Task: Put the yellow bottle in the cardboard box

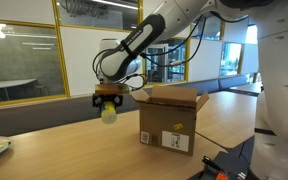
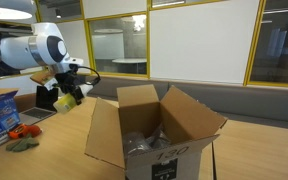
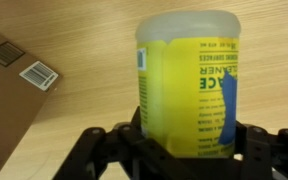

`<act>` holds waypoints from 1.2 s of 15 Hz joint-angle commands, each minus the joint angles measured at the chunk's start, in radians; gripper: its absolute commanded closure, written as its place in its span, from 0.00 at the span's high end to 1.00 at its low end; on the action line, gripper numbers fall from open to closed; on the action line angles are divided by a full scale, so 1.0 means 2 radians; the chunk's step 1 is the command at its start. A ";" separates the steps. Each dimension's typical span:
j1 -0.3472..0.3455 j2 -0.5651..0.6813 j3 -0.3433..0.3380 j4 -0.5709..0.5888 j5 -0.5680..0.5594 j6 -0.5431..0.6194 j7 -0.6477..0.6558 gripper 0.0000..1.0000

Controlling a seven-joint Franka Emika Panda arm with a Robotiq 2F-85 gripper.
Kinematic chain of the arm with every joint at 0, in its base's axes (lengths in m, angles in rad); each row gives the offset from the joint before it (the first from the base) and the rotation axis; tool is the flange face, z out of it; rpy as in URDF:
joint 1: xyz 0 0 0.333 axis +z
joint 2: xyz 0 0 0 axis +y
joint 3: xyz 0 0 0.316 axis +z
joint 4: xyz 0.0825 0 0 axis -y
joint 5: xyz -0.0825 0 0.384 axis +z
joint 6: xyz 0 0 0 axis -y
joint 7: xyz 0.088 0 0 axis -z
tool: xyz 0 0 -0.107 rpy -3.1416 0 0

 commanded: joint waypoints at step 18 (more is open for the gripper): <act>-0.163 -0.246 0.017 -0.094 -0.010 -0.103 -0.039 0.43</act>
